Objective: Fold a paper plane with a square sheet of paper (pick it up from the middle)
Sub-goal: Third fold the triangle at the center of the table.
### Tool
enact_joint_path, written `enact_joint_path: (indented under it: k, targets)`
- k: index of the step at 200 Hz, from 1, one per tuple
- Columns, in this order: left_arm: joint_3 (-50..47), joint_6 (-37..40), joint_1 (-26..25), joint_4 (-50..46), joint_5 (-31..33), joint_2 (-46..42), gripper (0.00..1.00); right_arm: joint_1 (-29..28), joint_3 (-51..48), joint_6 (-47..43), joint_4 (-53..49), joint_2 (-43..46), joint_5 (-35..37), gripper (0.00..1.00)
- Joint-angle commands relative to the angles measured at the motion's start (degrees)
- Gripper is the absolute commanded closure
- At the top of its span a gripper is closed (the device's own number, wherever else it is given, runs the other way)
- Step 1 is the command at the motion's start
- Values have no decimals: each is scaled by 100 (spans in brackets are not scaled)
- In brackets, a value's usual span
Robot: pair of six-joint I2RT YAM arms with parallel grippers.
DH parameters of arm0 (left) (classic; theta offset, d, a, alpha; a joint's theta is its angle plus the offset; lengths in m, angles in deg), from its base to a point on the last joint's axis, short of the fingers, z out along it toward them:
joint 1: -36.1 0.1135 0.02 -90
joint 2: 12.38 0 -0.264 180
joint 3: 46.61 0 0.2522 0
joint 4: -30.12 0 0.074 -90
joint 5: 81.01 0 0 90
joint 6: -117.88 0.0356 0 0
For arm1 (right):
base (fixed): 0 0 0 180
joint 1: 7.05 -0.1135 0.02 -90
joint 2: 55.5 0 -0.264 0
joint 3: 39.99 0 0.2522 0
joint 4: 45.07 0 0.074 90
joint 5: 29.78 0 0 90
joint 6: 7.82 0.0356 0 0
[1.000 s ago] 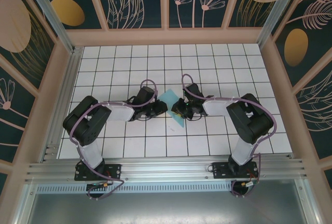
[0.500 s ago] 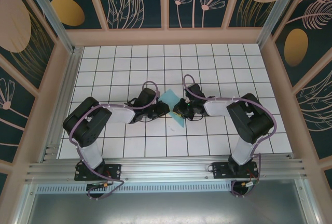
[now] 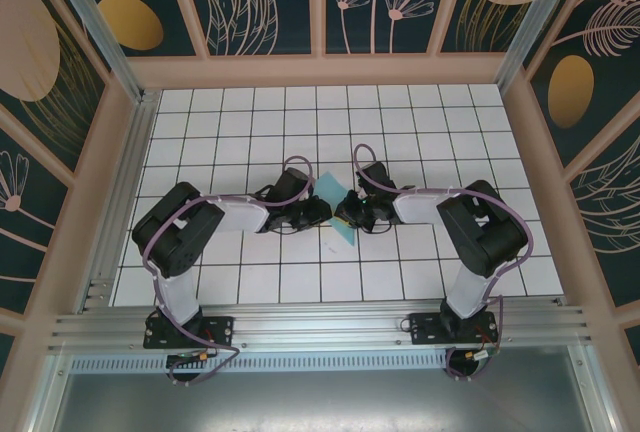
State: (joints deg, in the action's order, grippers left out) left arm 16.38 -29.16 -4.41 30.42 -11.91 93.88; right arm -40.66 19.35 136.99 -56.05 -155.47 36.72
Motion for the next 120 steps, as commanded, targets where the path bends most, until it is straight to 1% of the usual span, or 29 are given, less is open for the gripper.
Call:
enact_joint_path:
  k: [1, 10, 53, 89, 120]
  targets:
    - [130, 155, -37, -227, -163, 101, 81, 31, -129, 9, -208, -122, 109, 86]
    - [135, 183, -44, -252, -205, 107, 82, 32, -133, 14, -204, -119, 104, 87]
    - [148, 218, -45, -222, -341, 123, 85, 38, -140, 21, -185, -137, 90, 89]
    - [158, 231, -42, -159, -353, 117, 78, 46, -151, 29, -182, -136, 81, 90]
    - [241, 253, -44, -167, -344, 223, 78, 54, -153, 26, -164, -140, 63, 90]
